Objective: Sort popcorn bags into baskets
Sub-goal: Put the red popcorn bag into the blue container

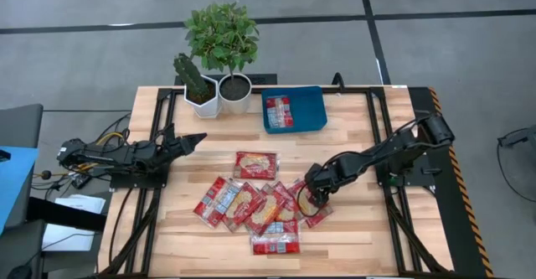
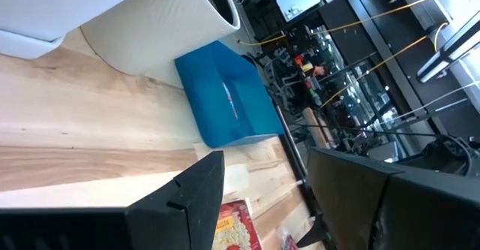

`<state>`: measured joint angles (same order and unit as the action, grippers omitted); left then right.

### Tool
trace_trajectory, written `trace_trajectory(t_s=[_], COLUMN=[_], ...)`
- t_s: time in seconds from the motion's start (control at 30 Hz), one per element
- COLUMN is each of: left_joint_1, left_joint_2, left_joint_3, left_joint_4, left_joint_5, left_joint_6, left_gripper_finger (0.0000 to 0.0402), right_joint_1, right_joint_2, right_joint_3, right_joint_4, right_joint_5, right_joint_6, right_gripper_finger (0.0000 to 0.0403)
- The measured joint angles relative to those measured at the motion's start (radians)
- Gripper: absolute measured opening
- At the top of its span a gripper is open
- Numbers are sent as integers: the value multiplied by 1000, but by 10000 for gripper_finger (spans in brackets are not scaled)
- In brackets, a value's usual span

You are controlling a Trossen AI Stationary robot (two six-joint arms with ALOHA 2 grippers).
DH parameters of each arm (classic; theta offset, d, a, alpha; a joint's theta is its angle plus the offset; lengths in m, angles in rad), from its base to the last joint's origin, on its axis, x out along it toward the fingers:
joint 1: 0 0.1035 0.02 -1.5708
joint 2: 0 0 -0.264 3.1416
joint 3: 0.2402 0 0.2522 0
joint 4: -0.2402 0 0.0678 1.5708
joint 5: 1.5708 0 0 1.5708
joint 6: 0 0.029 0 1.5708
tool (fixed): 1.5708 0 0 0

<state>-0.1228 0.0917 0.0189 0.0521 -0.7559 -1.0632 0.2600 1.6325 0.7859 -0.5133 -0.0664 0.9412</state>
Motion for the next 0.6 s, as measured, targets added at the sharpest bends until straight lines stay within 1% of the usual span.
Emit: trace_trajectory(t_s=[0.17, 0.23, 0.43, 0.5, 0.6], left_joint_1=[0, 0, 0, 0, 0], left_joint_2=[0, 0, 0, 0, 0], left_joint_3=[0, 0, 0, 0, 0], left_joint_4=[0, 0, -1, -1, -1], left_joint_5=[0, -2, -9, -9, -9], left_joint_6=[-5, 2, 3, 3, 3], left_gripper_finger=[183, 183, 183, 183, 183], right_joint_1=[2, -1, -7, -7, -7], right_joint_2=[-28, -40, -93, -116, -127], right_joint_3=[-6, -6, -9, -8, -8], right_joint_4=[6, 6, 18, 18, 33], right_joint_5=[13, 13, 11, 12, 15], right_joint_6=[-15, -26, -62, -55, -53], right_gripper_finger=[273, 260, 204, 195, 194])
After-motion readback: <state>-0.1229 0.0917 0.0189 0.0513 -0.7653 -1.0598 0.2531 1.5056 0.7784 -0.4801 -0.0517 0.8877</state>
